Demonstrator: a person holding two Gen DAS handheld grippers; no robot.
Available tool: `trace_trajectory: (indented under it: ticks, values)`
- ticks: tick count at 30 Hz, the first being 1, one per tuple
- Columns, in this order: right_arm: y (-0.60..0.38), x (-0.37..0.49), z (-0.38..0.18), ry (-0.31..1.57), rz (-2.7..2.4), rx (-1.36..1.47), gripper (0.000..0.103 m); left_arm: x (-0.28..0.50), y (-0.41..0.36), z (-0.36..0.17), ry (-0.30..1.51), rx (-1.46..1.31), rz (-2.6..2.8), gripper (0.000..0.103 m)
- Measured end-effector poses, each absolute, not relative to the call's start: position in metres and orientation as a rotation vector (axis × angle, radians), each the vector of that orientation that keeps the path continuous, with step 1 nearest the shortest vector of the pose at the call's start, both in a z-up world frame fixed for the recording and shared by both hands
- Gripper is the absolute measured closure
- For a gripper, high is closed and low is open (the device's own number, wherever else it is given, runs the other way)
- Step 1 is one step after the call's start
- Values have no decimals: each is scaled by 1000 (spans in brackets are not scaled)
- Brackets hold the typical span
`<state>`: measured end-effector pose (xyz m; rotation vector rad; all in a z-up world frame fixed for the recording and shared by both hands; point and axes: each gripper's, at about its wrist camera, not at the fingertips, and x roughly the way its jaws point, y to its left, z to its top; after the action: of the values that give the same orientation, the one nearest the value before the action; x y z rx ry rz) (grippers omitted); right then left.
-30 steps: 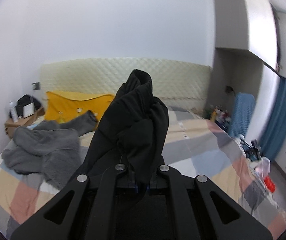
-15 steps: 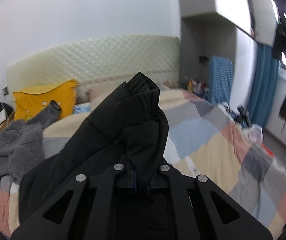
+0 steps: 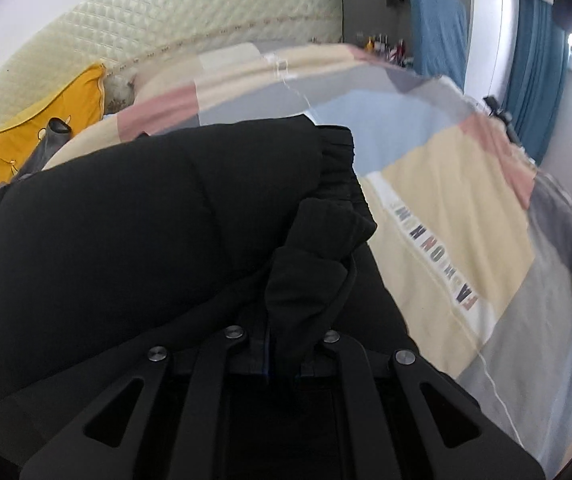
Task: Fold large clothes
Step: 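Lay the sleeve across the jacket body and open the left gripper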
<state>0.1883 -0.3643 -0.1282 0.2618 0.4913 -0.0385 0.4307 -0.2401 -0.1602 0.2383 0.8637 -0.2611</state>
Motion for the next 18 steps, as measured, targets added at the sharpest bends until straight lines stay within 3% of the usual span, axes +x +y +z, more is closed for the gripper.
trace_trajectory:
  ticks: [7,8,10,11,12,18]
  values:
    - [-364,192,-133,507,-49,262,0,411,-244,-151,825,311,-257,90]
    - [-364,191,-132,502,-44,258,0,411,-243,-149,823,310,-259,85]
    - [-361,189,-131,496,-39,254,0,403,-242,-141,807,318,-283,60]
    - [-358,187,-130,488,-30,249,0,396,-242,-137,785,333,-293,31]
    - [-355,187,-129,490,-24,240,0,391,-242,-133,760,347,-296,11]
    - [-342,185,-127,478,5,186,0,367,-225,-96,699,329,-313,8]
